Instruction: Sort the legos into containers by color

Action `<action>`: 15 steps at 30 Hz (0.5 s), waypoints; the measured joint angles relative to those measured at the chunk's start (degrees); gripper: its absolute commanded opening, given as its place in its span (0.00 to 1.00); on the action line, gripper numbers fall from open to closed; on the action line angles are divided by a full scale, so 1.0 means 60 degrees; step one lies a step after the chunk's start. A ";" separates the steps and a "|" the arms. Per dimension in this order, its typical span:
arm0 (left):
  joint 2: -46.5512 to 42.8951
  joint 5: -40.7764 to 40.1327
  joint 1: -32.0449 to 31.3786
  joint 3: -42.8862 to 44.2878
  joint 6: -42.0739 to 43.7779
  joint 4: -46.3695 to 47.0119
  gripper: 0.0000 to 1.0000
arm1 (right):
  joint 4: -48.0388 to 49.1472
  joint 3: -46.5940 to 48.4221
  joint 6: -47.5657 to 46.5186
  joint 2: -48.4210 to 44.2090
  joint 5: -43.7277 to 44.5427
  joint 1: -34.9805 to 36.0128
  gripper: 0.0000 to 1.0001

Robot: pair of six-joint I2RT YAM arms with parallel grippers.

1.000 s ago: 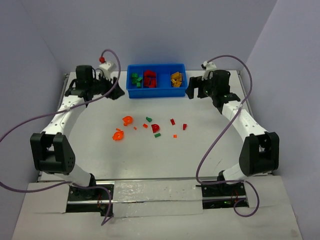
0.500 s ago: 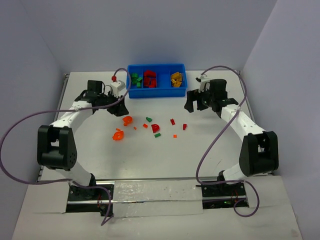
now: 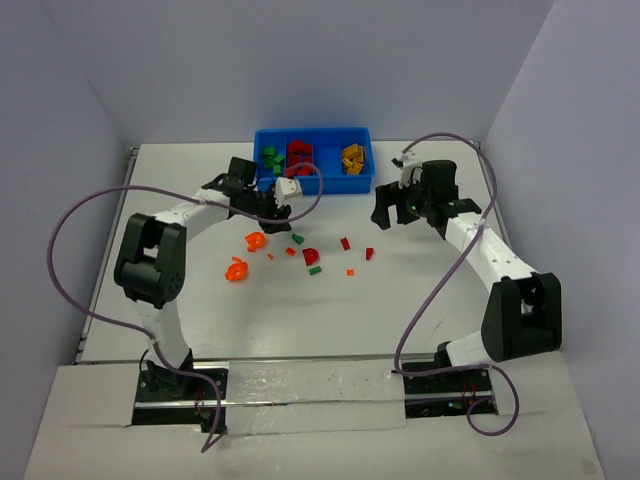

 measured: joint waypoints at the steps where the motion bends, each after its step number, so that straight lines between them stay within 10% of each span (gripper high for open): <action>1: 0.0194 0.0108 0.0003 0.0206 0.0468 -0.0108 0.57 | -0.0031 0.0000 -0.0012 -0.0025 0.0003 0.0000 1.00; 15: 0.1533 0.0801 -0.0417 0.1684 0.4618 -0.2942 0.59 | -0.0328 -0.0033 -0.0222 -0.0174 0.0010 -0.0001 1.00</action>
